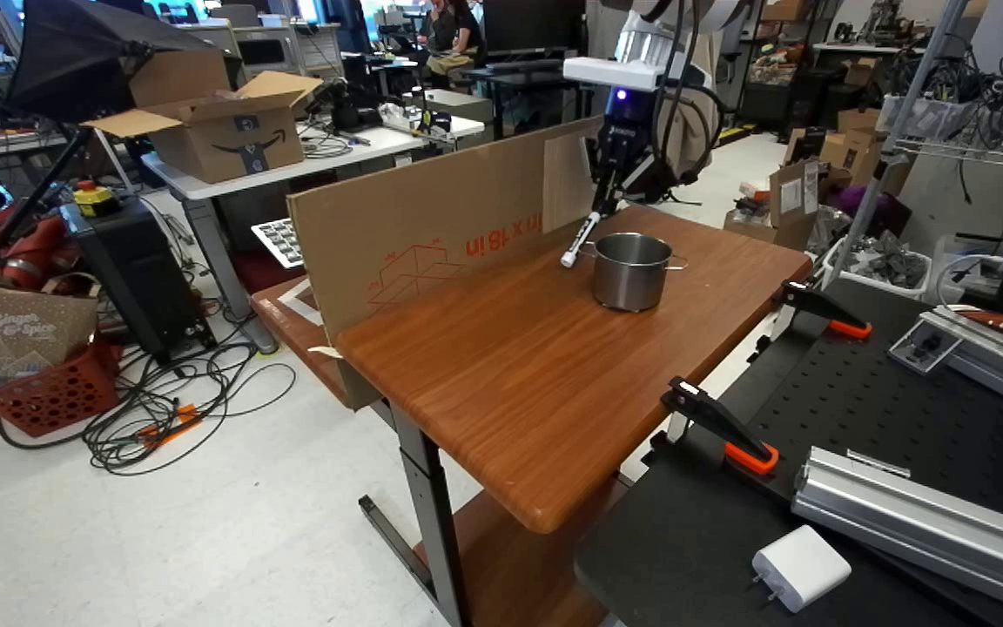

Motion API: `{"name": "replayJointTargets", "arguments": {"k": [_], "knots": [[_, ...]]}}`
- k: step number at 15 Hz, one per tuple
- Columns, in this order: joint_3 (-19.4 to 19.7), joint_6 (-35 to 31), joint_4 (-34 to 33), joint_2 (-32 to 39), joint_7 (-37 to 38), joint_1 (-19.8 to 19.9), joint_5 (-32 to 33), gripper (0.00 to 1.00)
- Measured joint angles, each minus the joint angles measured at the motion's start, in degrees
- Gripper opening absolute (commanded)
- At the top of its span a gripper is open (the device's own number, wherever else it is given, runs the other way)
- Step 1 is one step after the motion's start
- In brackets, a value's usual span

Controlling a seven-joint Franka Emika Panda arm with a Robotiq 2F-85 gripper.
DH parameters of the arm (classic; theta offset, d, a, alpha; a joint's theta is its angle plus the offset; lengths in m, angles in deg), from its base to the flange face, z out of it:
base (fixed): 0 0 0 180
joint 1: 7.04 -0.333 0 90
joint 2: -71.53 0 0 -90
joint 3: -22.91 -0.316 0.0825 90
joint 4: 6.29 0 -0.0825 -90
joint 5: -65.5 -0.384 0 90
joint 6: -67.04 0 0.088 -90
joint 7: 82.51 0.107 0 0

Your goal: Remove the marker from the silver pot and put it on the table

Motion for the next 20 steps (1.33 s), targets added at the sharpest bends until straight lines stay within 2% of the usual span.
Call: {"name": "replayJointTargets", "arguments": {"k": [5,13,14,15,17,20], "knots": [[0.02,0.0,-2.61,3.83,4.26,-0.66,2.71,0.05],[1.42,0.63,-6.91,7.94,12.38,-3.32,10.7,0.05],[1.51,1.21,-7.41,8.22,12.95,-3.5,11.39,0.15],[1.57,1.74,-7.88,8.48,13.19,-3.61,11.84,0.45],[1.59,3.0,-8.76,8.87,13.71,-3.67,12.85,0.52],[1.63,5.42,-10.0,9.33,14.2,-3.67,13.91,0.75]]}}
